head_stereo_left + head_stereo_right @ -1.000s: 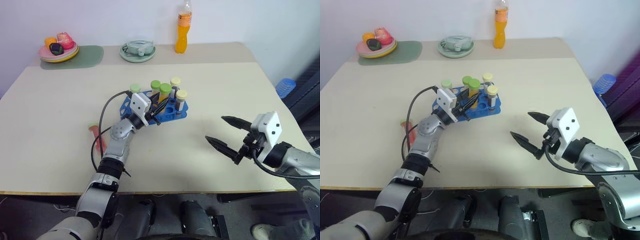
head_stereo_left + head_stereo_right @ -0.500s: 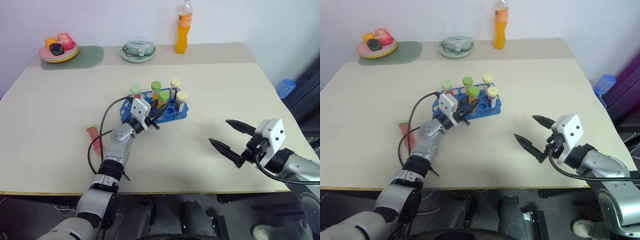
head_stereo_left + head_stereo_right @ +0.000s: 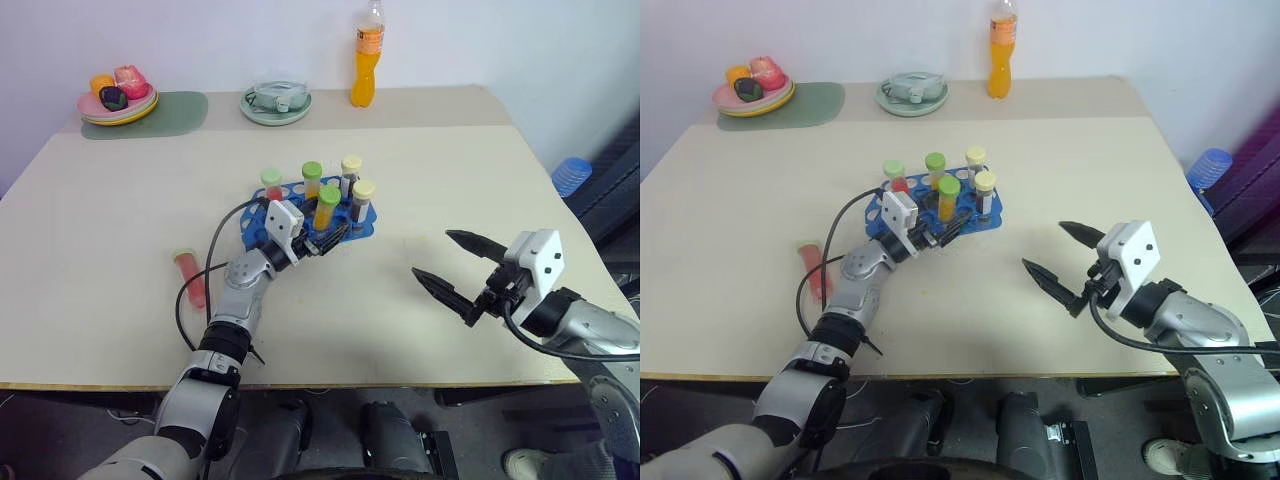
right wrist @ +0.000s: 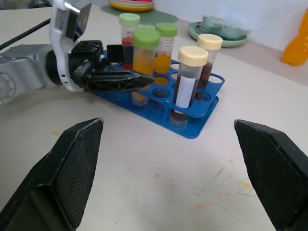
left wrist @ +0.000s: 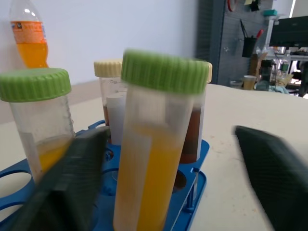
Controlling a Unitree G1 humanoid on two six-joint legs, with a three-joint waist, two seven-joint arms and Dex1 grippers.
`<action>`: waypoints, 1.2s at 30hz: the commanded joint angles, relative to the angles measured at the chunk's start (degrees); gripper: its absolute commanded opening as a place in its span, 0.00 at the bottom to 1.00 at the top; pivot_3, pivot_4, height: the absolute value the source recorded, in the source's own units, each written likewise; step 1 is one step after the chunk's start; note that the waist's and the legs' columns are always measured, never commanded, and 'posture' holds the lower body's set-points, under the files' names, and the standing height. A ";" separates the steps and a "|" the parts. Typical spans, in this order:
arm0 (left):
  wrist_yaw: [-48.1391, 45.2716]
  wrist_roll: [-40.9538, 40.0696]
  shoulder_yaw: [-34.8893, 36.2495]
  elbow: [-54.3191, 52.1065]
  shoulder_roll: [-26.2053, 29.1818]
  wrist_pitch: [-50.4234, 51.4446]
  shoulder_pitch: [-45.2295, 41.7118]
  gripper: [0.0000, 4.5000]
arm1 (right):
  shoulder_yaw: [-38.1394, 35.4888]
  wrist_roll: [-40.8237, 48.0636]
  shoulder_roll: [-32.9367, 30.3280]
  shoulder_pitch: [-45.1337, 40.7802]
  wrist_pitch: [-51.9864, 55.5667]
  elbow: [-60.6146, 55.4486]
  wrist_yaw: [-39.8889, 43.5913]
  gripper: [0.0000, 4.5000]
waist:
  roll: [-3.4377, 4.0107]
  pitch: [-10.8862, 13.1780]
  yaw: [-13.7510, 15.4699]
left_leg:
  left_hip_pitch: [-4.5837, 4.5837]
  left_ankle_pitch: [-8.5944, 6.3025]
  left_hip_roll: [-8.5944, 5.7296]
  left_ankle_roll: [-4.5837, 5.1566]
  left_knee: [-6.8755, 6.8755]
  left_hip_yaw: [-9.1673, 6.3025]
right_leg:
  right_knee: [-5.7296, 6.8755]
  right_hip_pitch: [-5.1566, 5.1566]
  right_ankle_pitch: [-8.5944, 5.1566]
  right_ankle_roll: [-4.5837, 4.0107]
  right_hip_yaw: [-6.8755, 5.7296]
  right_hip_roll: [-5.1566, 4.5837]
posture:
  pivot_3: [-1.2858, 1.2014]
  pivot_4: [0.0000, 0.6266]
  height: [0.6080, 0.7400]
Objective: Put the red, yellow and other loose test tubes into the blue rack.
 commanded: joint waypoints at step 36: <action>108.42 -100.42 36.00 -50.32 35.59 90.49 17.37 0.99 | 18.38 -6.27 11.06 -15.22 -10.90 21.55 10.59 1.00 | -0.44 0.23 0.00 | 0.07 0.21 0.07 -0.64 0.04 0.03 | 0.61 -0.31 -0.02 -0.05 0.06 0.04 | 0.52 0.24 1.00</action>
